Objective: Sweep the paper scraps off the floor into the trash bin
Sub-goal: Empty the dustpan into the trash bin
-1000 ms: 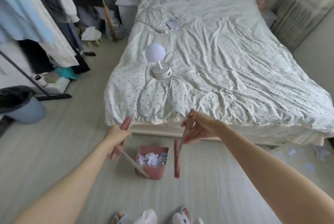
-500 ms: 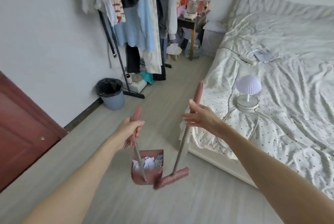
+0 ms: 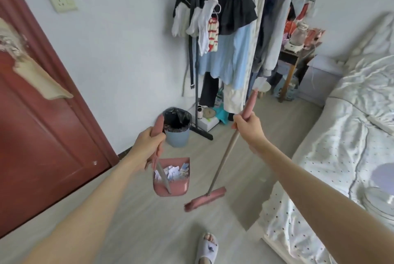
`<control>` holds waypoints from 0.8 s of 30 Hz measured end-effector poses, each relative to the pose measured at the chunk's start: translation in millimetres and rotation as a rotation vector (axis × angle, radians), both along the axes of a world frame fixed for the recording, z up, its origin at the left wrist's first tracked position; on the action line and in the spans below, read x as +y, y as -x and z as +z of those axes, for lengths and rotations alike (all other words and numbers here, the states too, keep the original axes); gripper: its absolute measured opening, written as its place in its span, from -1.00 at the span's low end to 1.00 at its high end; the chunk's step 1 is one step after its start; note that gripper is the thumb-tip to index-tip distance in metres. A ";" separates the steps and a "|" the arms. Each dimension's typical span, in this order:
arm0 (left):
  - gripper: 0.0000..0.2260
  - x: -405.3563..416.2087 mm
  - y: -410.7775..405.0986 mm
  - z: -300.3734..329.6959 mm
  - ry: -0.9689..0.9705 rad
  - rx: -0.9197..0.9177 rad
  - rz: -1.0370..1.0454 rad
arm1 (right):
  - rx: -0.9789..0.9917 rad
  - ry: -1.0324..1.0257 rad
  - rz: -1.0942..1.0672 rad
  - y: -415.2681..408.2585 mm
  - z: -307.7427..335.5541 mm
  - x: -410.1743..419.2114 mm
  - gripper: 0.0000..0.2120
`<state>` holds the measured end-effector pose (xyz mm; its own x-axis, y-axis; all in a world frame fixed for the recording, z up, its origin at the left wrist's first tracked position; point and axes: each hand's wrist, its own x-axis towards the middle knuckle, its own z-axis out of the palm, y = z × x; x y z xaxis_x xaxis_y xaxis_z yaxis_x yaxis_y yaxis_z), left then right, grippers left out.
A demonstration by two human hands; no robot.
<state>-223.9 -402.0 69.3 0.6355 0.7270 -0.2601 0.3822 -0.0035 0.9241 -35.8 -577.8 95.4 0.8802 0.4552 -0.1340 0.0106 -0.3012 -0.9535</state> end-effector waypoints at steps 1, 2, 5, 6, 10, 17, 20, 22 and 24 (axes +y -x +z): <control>-0.84 18.1 -13.7 2.6 0.017 -0.025 0.026 | 0.037 -0.048 -0.029 -17.1 0.6 20.8 -0.87; -0.84 36.2 -27.2 3.5 0.035 -0.048 0.056 | 0.079 -0.097 -0.060 -34.0 1.1 40.8 -0.82; -0.82 78.9 -59.3 7.1 0.093 -0.084 0.160 | 0.159 -0.172 -0.095 -77.6 2.0 89.2 -0.73; -0.82 91.3 -68.7 8.2 0.115 -0.107 0.193 | 0.172 -0.170 -0.087 -90.4 1.4 103.8 -0.73; -0.81 135.9 -97.3 15.4 0.218 -0.231 0.310 | 0.170 -0.131 -0.017 -130.8 -0.5 151.6 -0.72; -0.79 224.0 -152.0 8.9 0.360 -0.414 0.437 | 0.198 -0.095 0.000 -192.7 -12.8 221.7 -0.73; -0.79 263.3 -170.5 1.7 0.416 -0.480 0.481 | 0.194 -0.081 -0.013 -210.6 -21.9 249.3 -0.72; -0.80 292.3 -179.3 -4.9 0.450 -0.510 0.506 | 0.184 -0.075 -0.018 -218.4 -25.3 268.5 -0.69; -0.82 320.6 -187.0 -13.2 0.481 -0.520 0.538 | 0.178 -0.073 -0.019 -223.9 -27.9 286.0 -0.67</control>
